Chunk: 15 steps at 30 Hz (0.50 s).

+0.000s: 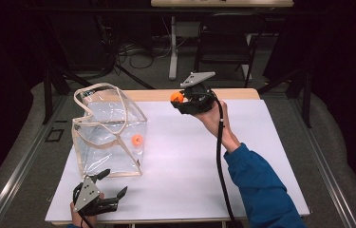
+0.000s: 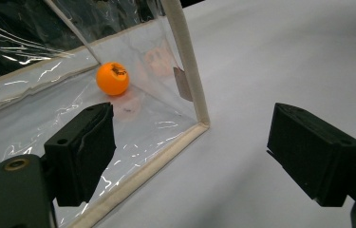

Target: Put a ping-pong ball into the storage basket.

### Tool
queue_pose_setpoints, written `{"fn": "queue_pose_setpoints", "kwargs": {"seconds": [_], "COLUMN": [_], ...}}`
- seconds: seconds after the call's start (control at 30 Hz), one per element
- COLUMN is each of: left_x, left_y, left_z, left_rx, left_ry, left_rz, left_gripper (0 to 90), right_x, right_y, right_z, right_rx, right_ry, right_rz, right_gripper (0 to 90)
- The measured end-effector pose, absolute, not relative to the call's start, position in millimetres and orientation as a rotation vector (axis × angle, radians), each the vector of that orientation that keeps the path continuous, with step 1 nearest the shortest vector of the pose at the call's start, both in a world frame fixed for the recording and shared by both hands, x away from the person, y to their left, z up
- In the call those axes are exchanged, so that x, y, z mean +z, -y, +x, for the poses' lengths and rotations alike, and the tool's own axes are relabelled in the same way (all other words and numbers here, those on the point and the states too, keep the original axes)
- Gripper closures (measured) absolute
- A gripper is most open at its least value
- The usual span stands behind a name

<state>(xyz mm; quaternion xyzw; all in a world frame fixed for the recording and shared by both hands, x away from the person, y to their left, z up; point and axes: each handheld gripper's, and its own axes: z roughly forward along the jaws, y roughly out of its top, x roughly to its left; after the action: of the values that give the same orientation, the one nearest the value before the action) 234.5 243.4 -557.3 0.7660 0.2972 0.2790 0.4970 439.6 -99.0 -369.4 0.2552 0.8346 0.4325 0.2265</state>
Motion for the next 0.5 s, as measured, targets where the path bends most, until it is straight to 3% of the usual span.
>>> {"fn": "queue_pose_setpoints", "kwargs": {"seconds": [0.5], "left_x": [-557], "left_y": [-243], "left_z": [234], "left_rx": [0.675], "left_ry": [-0.72], "left_rz": [1.855], "left_gripper": [16.0], "right_x": [-365], "right_y": [87], "right_z": [440], "right_rx": [1.201], "right_ry": [-2.306], "right_rz": [0.668], "right_gripper": [50.5]}}
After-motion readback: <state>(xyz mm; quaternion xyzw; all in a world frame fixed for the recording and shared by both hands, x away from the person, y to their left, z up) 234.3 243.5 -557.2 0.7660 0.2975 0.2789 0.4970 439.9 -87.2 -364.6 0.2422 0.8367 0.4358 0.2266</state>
